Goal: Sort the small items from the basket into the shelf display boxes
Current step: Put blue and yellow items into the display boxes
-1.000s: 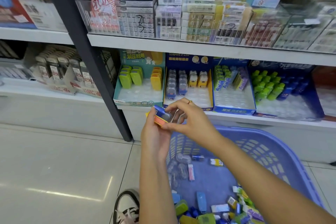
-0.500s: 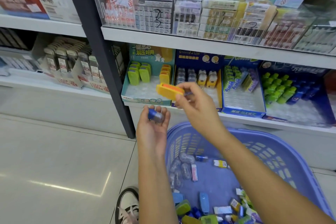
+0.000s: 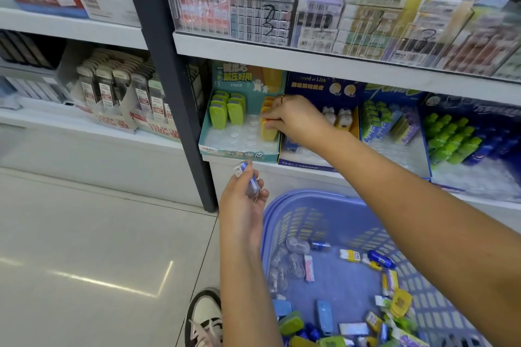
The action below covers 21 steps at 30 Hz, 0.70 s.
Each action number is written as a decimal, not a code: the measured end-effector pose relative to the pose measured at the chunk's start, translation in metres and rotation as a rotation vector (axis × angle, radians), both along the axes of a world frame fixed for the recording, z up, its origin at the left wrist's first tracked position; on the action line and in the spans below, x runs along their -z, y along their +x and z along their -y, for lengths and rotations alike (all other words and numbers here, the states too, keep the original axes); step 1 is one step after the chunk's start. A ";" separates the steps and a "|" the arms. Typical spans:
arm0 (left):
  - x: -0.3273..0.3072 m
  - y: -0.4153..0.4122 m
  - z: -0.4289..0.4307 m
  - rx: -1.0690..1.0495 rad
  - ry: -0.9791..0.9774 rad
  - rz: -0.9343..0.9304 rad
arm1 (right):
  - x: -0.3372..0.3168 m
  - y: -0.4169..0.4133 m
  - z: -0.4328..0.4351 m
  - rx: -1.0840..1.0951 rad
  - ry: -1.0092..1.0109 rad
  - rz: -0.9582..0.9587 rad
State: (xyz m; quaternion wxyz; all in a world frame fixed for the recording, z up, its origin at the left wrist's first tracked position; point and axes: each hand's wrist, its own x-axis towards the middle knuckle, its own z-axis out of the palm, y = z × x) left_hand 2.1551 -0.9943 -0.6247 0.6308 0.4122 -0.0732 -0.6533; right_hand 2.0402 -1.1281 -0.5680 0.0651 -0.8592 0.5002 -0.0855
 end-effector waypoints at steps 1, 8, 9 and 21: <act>0.000 0.000 -0.001 0.009 -0.018 0.031 | 0.002 0.001 0.001 0.005 0.005 0.009; 0.005 0.003 -0.003 0.082 -0.090 0.141 | 0.030 0.011 0.002 0.180 0.036 0.400; 0.005 0.003 -0.003 0.089 -0.084 0.146 | 0.034 0.010 0.002 0.145 -0.023 0.307; -0.013 -0.010 -0.011 0.173 -0.134 0.420 | 0.024 -0.028 -0.083 -0.066 -0.198 0.186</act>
